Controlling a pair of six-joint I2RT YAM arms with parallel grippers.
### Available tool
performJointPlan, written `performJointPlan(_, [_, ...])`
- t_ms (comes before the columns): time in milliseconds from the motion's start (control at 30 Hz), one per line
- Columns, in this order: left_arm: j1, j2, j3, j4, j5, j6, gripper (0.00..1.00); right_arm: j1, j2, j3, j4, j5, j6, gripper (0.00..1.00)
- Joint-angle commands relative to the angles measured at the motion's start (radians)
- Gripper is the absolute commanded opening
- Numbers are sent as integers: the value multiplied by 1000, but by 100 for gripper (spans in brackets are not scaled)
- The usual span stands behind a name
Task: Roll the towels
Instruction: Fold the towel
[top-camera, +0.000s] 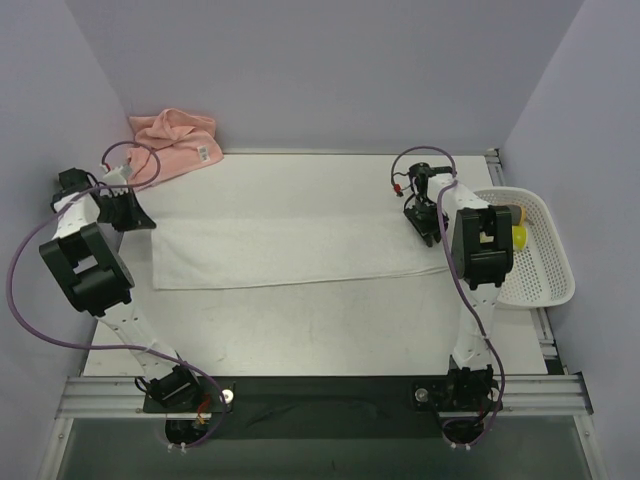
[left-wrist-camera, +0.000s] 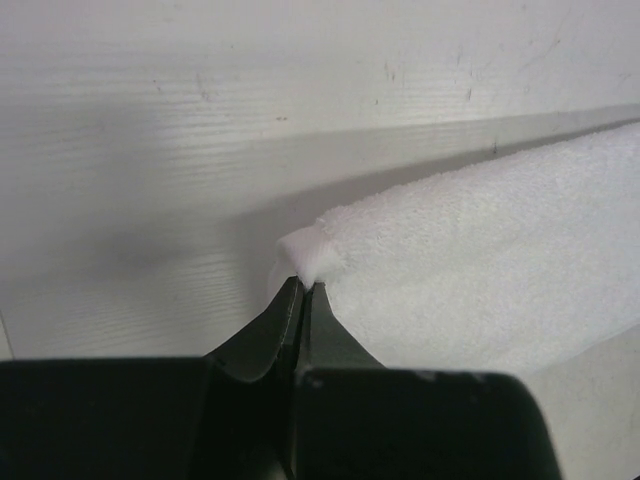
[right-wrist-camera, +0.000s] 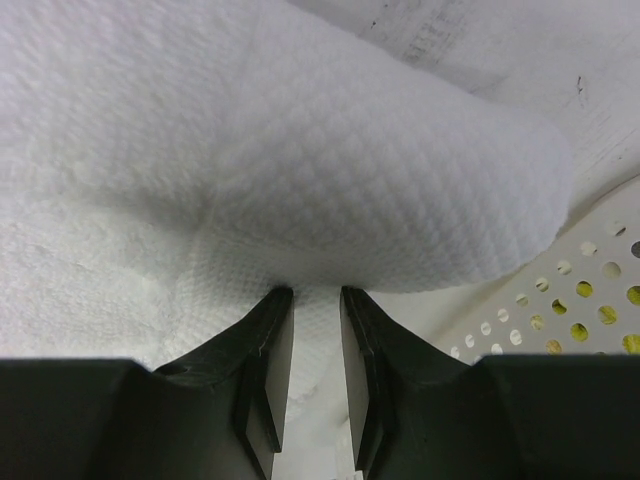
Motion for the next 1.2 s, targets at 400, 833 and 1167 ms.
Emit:
performJointPlan(400, [13,123,118,156,-34,-83,15,8,4,-30,-6,49,-31,26])
performJointPlan(833, [10,103,54,81,-36,-9,52,19,-30,-44,-6,44,-37,26])
performJointPlan(1167, [7,123,34,37,58,-12,46,21,-19,-38,-6,40,-39,26])
